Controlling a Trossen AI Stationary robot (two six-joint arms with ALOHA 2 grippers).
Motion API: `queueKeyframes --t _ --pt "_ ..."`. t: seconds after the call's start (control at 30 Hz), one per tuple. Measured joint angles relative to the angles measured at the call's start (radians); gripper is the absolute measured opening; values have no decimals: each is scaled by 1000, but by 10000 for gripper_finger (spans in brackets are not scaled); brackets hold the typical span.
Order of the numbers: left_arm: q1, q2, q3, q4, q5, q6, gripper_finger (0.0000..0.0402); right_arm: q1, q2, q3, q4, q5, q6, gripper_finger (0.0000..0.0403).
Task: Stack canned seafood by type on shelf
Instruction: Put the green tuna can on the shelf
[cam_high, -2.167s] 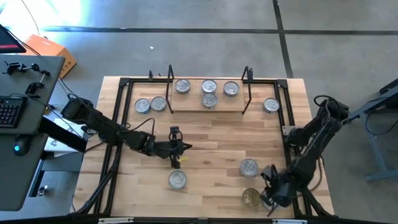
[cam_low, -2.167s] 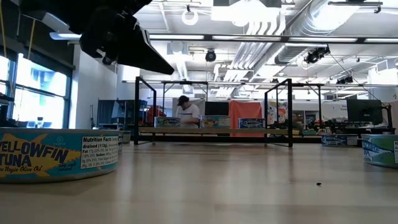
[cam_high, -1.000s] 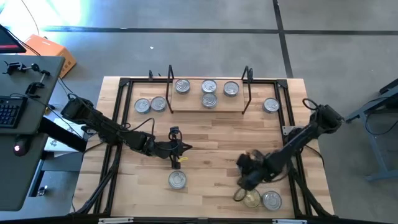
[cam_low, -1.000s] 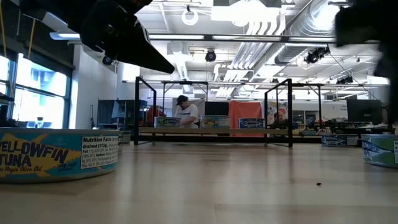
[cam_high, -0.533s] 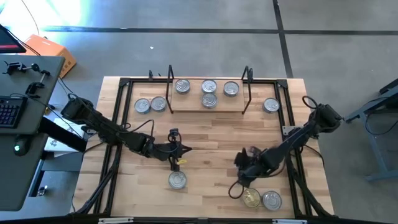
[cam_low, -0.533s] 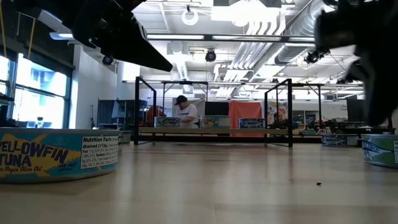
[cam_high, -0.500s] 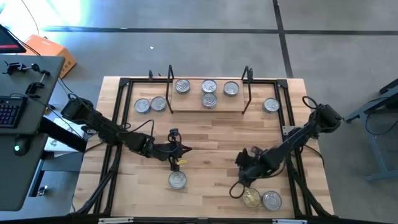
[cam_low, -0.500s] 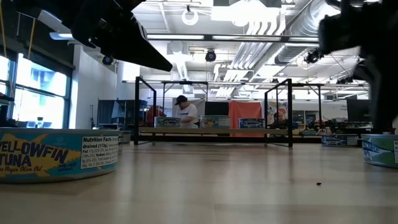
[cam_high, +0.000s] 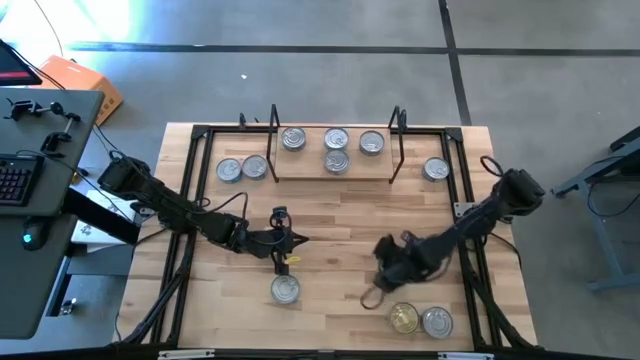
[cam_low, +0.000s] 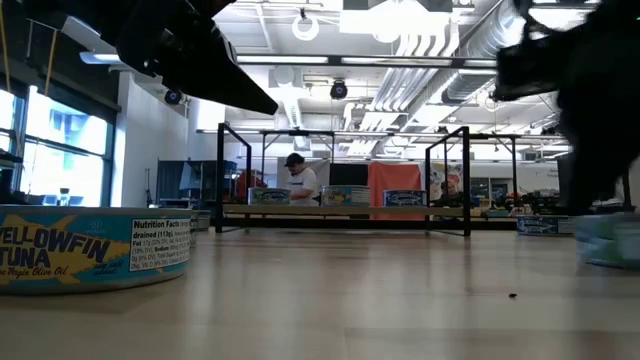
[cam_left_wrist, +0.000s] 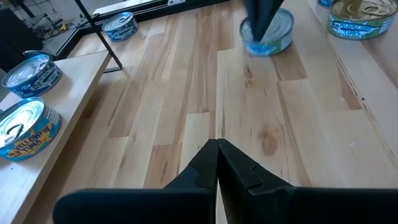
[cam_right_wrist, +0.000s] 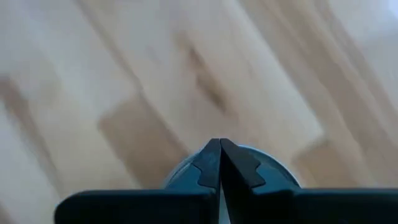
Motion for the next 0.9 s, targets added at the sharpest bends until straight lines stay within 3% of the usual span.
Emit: queueKeyframes --t 0.23,0.4,0.5,0.63,0.73,0.9 --pt "0 0 0 4 -1 2 0 -184 83 3 277 22 -259 0" --pt "0 0 0 6 -1 0 0 -218 78 -2 531 15 -483 0" --pt "0 0 0 6 -1 -10 0 -212 57 -1 587 18 -554 0" --pt "0 0 0 8 -1 -17 0 -178 13 -1 491 51 -519 0" --pt "2 9 0 24 9 -17 0 -141 -12 0 313 76 -399 0" --pt "72 88 0 135 161 7 0 -83 -1 -1 67 47 -117 0"
